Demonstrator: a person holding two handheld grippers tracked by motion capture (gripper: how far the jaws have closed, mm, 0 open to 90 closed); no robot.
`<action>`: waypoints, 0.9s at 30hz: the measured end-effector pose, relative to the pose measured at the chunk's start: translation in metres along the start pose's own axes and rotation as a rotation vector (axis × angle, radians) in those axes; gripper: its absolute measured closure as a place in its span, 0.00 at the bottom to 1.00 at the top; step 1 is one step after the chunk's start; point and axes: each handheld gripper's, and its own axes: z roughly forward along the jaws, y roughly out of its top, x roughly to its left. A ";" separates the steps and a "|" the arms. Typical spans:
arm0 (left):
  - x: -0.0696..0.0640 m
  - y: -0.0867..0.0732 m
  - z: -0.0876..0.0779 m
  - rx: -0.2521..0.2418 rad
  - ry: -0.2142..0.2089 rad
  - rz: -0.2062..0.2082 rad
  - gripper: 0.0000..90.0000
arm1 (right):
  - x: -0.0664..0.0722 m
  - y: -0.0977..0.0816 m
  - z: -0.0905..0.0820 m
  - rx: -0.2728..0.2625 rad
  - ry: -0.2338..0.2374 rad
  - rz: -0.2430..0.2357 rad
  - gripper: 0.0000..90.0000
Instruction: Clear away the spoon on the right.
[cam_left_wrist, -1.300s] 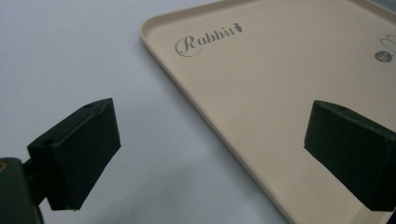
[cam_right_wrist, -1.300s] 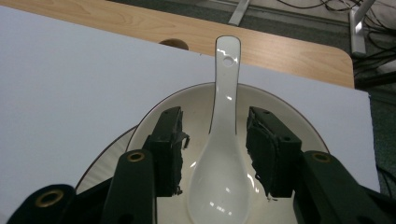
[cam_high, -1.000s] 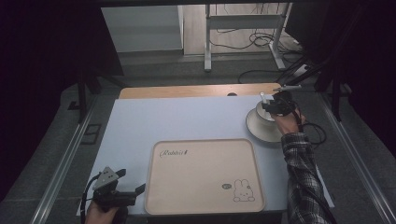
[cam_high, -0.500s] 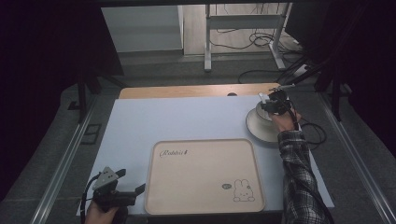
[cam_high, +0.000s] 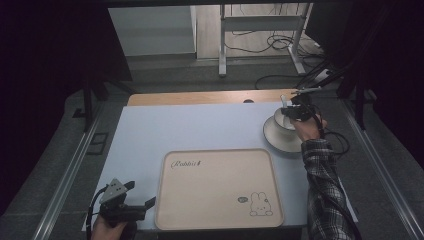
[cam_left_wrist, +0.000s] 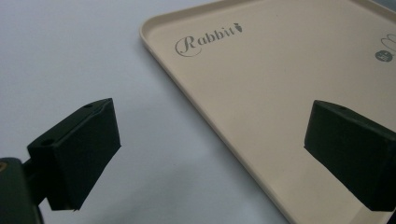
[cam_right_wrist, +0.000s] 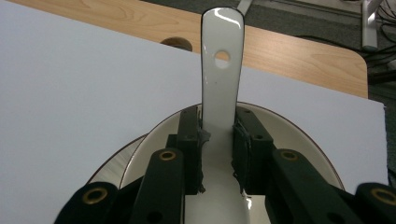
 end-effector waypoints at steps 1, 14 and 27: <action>0.000 0.000 0.000 0.000 0.000 0.000 0.04 | 0.000 0.001 -0.002 -0.002 0.000 0.001 0.82; 0.000 0.000 0.000 0.002 0.002 0.002 0.04 | -0.002 0.011 -0.033 -0.051 0.019 0.010 0.82; 0.000 0.000 0.000 0.002 0.002 0.001 0.04 | 0.003 0.015 -0.054 -0.070 0.061 -0.009 0.82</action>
